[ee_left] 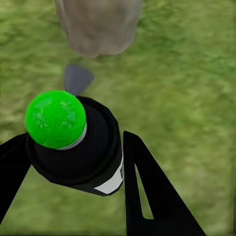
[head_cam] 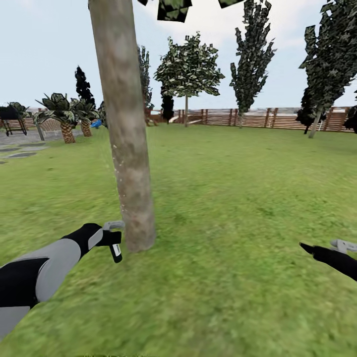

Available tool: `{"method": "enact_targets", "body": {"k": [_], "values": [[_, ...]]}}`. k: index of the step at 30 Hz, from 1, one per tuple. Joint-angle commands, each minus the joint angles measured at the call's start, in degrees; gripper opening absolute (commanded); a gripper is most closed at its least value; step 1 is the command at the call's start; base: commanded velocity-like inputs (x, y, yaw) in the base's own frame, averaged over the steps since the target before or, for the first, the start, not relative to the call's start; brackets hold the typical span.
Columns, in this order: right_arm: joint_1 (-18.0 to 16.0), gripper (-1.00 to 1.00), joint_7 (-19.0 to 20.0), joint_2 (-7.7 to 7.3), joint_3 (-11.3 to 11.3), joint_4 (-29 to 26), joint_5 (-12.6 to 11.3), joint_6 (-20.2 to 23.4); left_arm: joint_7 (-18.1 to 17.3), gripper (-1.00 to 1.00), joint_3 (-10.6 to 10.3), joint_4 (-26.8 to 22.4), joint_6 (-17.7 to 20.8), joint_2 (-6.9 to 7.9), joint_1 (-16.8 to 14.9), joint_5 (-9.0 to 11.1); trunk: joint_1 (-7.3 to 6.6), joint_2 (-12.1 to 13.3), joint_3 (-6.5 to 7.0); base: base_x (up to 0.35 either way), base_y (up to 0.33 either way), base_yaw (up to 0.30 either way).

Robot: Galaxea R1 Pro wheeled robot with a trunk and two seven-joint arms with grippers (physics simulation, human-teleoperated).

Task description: In the garden, pick up the pesticide atomizer on the floor and spray pesticide onto both trees until each tree trunk is fully covered.

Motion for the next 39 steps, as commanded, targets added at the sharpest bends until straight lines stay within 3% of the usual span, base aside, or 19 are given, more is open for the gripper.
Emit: {"method": "enact_targets", "body": {"k": [1,10,12,15,18,22,28,33,37,39], "values": [[0.0,1.00,0.0,0.00,0.0,0.0,0.0,0.0,0.0,-1.00,0.0,0.0,0.0,0.01,0.0,0.0,0.00,0.0,0.00,0.000,-0.326,0.249],[0.0,1.00,0.0,0.00,0.1,0.0,0.0,0.0,0.2,-1.00,-0.4,-0.3,1.1,-0.08,0.0,-0.5,0.00,0.0,0.00,0.000,-0.326,0.226],[0.0,1.00,0.0,0.03,0.2,0.0,0.0,0.0,0.2,-1.00,-0.4,-0.9,2.5,-0.13,-0.1,-0.5,0.00,0.0,0.00,0.017,-0.326,0.042],[0.0,1.00,-0.1,0.08,0.3,0.0,0.0,0.0,0.2,-1.00,-0.5,-6.7,10.5,-0.15,-0.1,-0.6,0.00,0.0,0.00,0.049,-0.326,0.007],[0.0,1.00,0.0,0.09,0.2,0.0,0.0,0.0,0.2,-1.00,-1.0,-9.4,12.3,-0.15,-0.1,-0.6,0.00,0.0,0.00,0.011,-0.326,0.001],[0.0,1.00,0.0,0.01,0.1,0.0,0.0,0.0,0.2,-1.00,-3.2,-10.3,12.8,-0.86,-0.1,-0.6,0.00,0.0,0.00,0.001,-0.328,0.000],[0.0,1.00,0.0,0.00,0.1,0.0,0.0,0.0,0.2,-1.00,-4.4,-12.1,13.9,-1.37,-0.1,-3.2,0.00,0.0,0.00,0.000,-0.149,0.000],[0.0,1.00,0.0,0.00,0.1,0.0,0.0,0.0,0.2,-1.00,-4.4,-28.3,28.3,-1.18,-0.1,-4.0,0.00,0.0,0.00,0.000,-0.004,0.000],[0.0,1.00,0.0,0.00,0.1,0.0,0.0,0.0,0.2,-1.00,-4.3,-32.5,30.6,-1.00,-0.1,-8.9,0.00,0.0,0.00,0.000,0.000,0.000],[0.0,1.00,0.0,0.00,0.1,0.0,0.0,0.0,0.2,-1.00,-4.3,-32.7,30.8,-1.02,-0.1,-9.8,0.00,0.0,0.00,0.000,0.000,0.000]]}}
